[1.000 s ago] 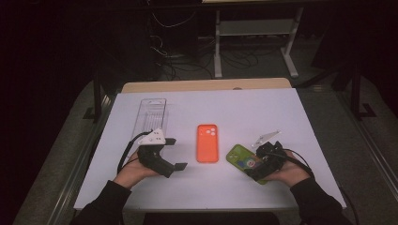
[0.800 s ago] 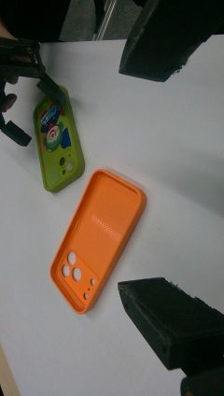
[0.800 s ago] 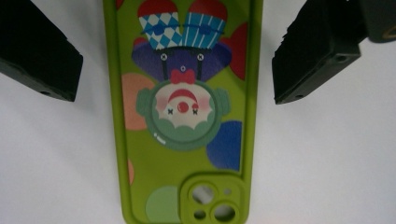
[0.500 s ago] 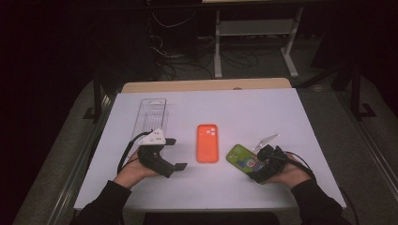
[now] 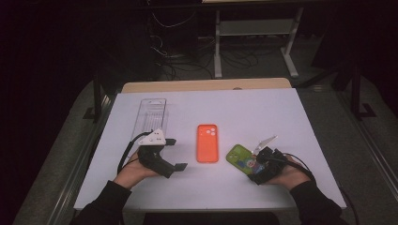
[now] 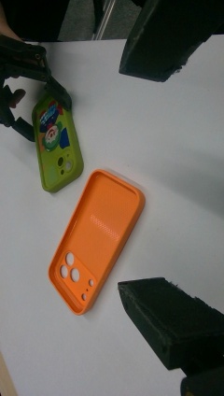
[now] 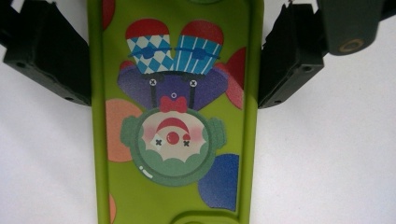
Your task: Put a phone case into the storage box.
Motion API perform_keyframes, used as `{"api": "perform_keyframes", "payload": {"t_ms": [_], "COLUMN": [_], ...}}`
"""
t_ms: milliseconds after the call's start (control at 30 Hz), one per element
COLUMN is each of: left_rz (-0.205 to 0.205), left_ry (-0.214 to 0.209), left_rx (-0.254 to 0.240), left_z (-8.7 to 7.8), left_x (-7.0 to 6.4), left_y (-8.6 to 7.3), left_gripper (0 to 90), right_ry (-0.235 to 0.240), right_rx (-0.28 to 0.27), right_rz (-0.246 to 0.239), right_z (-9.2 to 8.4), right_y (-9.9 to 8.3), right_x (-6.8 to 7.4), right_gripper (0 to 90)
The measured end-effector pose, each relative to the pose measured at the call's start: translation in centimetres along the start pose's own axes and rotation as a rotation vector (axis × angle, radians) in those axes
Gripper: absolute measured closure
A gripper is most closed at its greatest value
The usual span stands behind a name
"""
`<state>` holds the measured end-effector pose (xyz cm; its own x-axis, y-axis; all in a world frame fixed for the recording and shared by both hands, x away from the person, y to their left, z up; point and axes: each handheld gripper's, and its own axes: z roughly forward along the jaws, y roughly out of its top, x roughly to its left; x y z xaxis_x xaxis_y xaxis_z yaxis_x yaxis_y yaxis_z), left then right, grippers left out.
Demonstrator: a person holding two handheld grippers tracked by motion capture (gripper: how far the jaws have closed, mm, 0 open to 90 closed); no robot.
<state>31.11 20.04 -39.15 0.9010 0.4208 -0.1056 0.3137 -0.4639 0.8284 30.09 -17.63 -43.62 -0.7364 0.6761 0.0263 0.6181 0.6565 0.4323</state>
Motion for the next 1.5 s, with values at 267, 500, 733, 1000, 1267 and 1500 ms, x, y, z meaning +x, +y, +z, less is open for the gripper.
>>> {"api": "perform_keyframes", "payload": {"t_ms": [267, 500, 733, 1000, 1267, 1500], "left_rz": [0.004, 0.004, -0.001, -0.010, -0.002, 0.010], "left_ry": [0.003, 0.001, 0.003, -0.016, -0.028, -0.040], "left_rx": [0.000, 0.000, -0.001, -0.005, -0.008, -0.010], "left_z": [0.0, 0.0, -0.1, 0.0, 0.4, 1.2], "left_x": [0.0, 0.0, 0.3, 0.5, 0.5, 0.7], "left_y": [0.0, 0.0, 0.0, 0.5, 1.7, 3.1], "left_gripper": [0.0, 0.0, 0.0, 0.0, 0.0, 0.0], "right_ry": [0.004, 0.012, 0.023, 0.032, 0.044, 0.081], "right_rx": [0.009, -0.003, -0.045, -0.101, -0.127, -0.146], "right_rz": [0.012, 0.005, 0.015, 0.013, -0.045, -0.083], "right_z": [-0.1, -0.2, -1.3, -2.6, -2.9, -2.9], "right_y": [0.0, 0.0, 0.5, 1.9, 3.8, 5.3], "right_x": [0.0, -0.2, -1.1, -2.4, -3.2, -3.6], "right_gripper": [15.3, 15.6, 15.6, 15.5, 15.4, 15.4]}}
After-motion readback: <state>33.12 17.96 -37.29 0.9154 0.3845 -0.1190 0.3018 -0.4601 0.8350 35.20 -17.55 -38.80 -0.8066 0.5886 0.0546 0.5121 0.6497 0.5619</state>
